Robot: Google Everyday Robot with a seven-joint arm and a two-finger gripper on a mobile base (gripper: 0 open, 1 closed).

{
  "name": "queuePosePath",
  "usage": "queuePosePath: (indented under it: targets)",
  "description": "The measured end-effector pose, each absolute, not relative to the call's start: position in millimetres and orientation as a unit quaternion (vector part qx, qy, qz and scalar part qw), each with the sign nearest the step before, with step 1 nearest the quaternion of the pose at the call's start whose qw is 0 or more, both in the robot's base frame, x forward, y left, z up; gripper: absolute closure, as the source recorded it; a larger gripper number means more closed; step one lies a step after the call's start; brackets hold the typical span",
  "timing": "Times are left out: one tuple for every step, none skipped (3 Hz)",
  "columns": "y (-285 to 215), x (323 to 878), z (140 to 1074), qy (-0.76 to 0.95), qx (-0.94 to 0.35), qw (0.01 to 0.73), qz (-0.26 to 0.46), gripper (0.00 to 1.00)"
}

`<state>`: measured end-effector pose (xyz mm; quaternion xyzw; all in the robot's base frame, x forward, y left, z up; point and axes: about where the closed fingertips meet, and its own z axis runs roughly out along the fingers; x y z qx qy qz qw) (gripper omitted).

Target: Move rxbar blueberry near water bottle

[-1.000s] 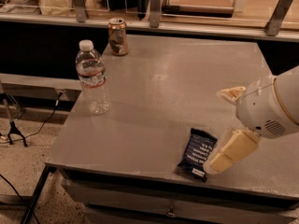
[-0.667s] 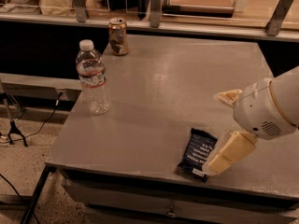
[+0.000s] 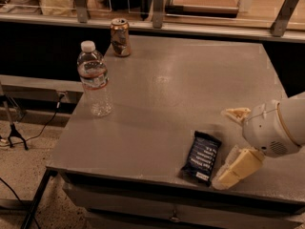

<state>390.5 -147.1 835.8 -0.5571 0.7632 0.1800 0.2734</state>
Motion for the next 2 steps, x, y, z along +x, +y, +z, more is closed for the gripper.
queuePosePath:
  targets:
    - [-148.1, 390.1, 831.8, 0.761, -0.557, 0.277, 0.183, 0.0]
    - [-138.1, 379.8, 827.1, 0.754, -0.541, 0.307, 0.211, 0.0]
